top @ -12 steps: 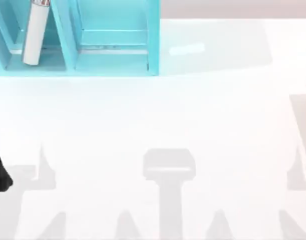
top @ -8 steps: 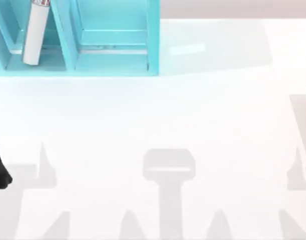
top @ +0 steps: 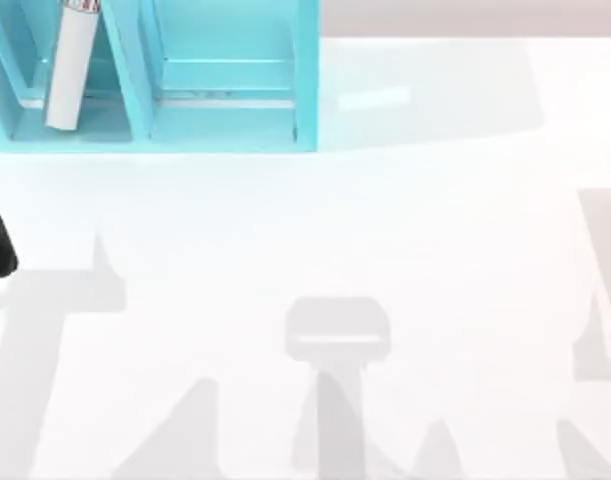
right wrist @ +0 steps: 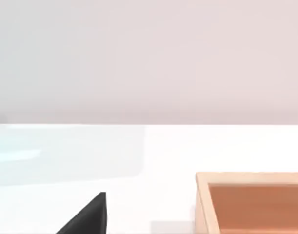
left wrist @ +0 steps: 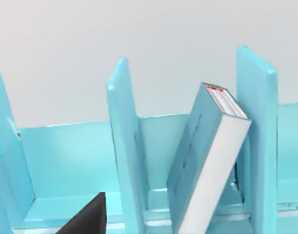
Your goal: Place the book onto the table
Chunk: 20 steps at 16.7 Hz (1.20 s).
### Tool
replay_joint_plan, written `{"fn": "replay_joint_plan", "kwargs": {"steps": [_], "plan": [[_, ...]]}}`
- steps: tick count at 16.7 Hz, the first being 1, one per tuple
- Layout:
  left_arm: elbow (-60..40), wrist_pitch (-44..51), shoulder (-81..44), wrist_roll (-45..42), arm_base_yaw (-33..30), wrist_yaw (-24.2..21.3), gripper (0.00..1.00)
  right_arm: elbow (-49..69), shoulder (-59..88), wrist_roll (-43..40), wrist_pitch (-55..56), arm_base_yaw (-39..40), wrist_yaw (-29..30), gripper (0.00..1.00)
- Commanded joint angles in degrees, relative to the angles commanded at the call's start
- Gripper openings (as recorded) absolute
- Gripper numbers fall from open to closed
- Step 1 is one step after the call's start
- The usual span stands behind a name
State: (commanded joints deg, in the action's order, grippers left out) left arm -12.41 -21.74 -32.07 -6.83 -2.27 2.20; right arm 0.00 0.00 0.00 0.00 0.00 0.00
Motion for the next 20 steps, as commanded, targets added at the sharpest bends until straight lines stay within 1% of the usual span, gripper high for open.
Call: {"fn": "replay_joint_plan", "kwargs": {"steps": [8, 12, 16, 20], "plan": [[-14.7, -27.3, -49.3, -9.3, -2.4, 3.6, 1.0, 0.0, 0.0, 0.0, 0.0, 0.0, 0.0, 1.0], [-21.4, -39.3, -70.2, -12.9, -3.6, 5.0, 1.0, 0.0, 0.0, 0.0, 0.0, 0.0, 0.0, 1.0], [-26.4, -47.7, -83.4, -15.1, -4.4, 5.8, 1.0, 0.0, 0.0, 0.0, 0.0, 0.0, 0.0, 1.0], [-28.0, -50.3, -86.9, -15.6, -4.7, 6.0, 1.0, 0.0, 0.0, 0.0, 0.0, 0.0, 0.0, 1.0]]}}
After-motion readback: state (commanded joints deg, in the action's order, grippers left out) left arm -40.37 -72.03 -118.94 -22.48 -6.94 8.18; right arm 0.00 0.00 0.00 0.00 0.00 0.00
